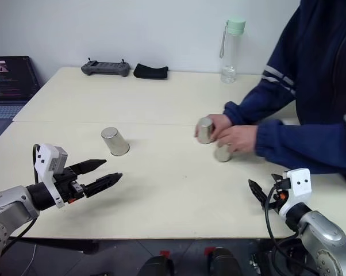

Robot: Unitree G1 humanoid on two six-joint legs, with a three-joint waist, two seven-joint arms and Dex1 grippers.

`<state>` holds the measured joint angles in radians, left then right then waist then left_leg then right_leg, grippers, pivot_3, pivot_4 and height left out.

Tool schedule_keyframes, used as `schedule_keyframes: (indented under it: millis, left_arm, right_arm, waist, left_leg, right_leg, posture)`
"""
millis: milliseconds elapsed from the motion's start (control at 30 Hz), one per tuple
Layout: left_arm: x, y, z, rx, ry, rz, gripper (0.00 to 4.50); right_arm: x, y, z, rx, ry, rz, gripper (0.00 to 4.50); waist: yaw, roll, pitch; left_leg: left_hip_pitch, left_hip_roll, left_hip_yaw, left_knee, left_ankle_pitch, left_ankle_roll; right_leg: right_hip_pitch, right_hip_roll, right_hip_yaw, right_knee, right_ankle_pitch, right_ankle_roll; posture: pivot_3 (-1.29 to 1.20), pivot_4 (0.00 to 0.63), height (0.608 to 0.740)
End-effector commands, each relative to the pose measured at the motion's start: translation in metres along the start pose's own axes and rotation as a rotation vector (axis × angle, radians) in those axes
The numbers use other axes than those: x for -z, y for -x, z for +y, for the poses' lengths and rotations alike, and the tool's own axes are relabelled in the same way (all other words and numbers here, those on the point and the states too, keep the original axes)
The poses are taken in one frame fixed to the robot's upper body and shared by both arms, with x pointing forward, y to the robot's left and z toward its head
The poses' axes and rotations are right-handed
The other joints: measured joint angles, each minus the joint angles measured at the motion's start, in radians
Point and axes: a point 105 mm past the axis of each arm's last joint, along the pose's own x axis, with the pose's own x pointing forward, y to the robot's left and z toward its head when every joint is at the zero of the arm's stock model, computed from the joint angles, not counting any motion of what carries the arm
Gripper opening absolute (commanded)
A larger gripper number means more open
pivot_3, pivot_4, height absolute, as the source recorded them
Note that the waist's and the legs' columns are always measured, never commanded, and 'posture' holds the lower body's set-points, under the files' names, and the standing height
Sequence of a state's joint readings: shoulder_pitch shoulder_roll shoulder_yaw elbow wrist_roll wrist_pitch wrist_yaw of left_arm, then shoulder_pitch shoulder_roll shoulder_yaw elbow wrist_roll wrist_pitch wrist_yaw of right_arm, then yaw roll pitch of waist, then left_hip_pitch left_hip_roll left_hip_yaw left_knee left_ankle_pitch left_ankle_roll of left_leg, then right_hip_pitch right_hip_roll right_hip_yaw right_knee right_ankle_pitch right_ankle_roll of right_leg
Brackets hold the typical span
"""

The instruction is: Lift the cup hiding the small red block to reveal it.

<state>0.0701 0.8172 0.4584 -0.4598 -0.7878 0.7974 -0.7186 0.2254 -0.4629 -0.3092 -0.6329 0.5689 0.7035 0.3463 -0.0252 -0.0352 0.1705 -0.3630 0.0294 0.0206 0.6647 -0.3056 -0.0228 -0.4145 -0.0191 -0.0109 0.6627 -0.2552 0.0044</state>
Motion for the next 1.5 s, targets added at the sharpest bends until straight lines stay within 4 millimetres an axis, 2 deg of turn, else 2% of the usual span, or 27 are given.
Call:
schedule_keyframes:
  millis: [33, 467, 800, 933, 1133, 1333, 1500]
  left_arm:
    - [-0.006, -0.001, -0.001, 0.008, -0.028, -0.014, 4.5]
    - [-0.005, -0.003, -0.002, 0.007, -0.031, -0.015, 4.5]
    - [-0.007, -0.001, 0.002, -0.03, -0.059, -0.028, 4.5]
    - [-0.013, -0.007, 0.008, -0.089, -0.094, -0.075, 4.5]
    - [-0.011, -0.017, 0.0, -0.065, -0.129, -0.082, 4.5]
    - [-0.019, -0.056, -0.009, -0.039, -0.147, -0.168, 4.5]
    - [-0.018, -0.094, -0.004, -0.121, -0.158, -0.201, 4.5]
  right_arm:
    - [-0.008, 0.001, 0.003, -0.005, 0.028, -0.035, 4.46]
    - [-0.01, 0.001, 0.007, -0.013, 0.034, -0.04, 4.46]
    - [-0.02, -0.001, 0.013, -0.046, 0.075, -0.066, 4.46]
    - [-0.03, -0.006, 0.024, -0.11, 0.108, -0.108, 4.46]
    - [-0.035, -0.007, 0.042, -0.238, 0.108, -0.134, 4.46]
    - [-0.037, -0.014, 0.049, -0.31, 0.156, -0.175, 4.46]
    - [-0.045, -0.016, 0.057, -0.352, 0.167, -0.219, 4.46]
  waist:
    - [0.0, 0.0, 0.0]
    - [0.0, 0.0, 0.0]
    - [0.0, 0.0, 0.0]
    - [0.0, 0.0, 0.0]
    - [0.001, 0.0, 0.0]
    - [0.01, 0.0, 0.0]
    - [0.022, 0.0, 0.0]
  left_leg:
    - [0.0, 0.0, 0.0, 0.0, 0.0, 0.0]
    - [0.0, 0.0, 0.0, 0.0, 0.0, 0.0]
    - [0.0, 0.0, 0.0, 0.0, 0.0, 0.0]
    - [0.0, 0.0, 0.0, 0.0, 0.0, 0.0]
    - [0.0, 0.0, 0.0, 0.0, 0.0, 0.0]
    - [0.001, -0.001, -0.001, 0.002, 0.0, 0.0]
    - [0.001, -0.002, -0.001, 0.002, 0.0, 0.0]
  right_leg:
    - [0.0, 0.0, 0.0, 0.0, 0.0, 0.0]
    - [0.0, 0.0, 0.0, 0.0, 0.0, 0.0]
    - [0.0, 0.0, 0.0, 0.0, 0.0, 0.0]
    - [0.0, 0.0, 0.0, 0.0, 0.0, 0.0]
    - [0.0, 0.0, 0.0, 0.0, 0.0, 0.0]
    - [0.002, 0.0, -0.001, 0.0, 0.001, 0.001]
    - [0.003, 0.001, -0.001, 0.0, 0.001, 0.001]
  posture:
    - [0.0, 0.15, 0.74]
    - [0.0, 0.15, 0.74]
    - [0.0, 0.15, 0.74]
    - [0.0, 0.15, 0.74]
    - [0.0, 0.15, 0.74]
    - [0.0, 0.15, 0.74]
    - [0.0, 0.15, 0.74]
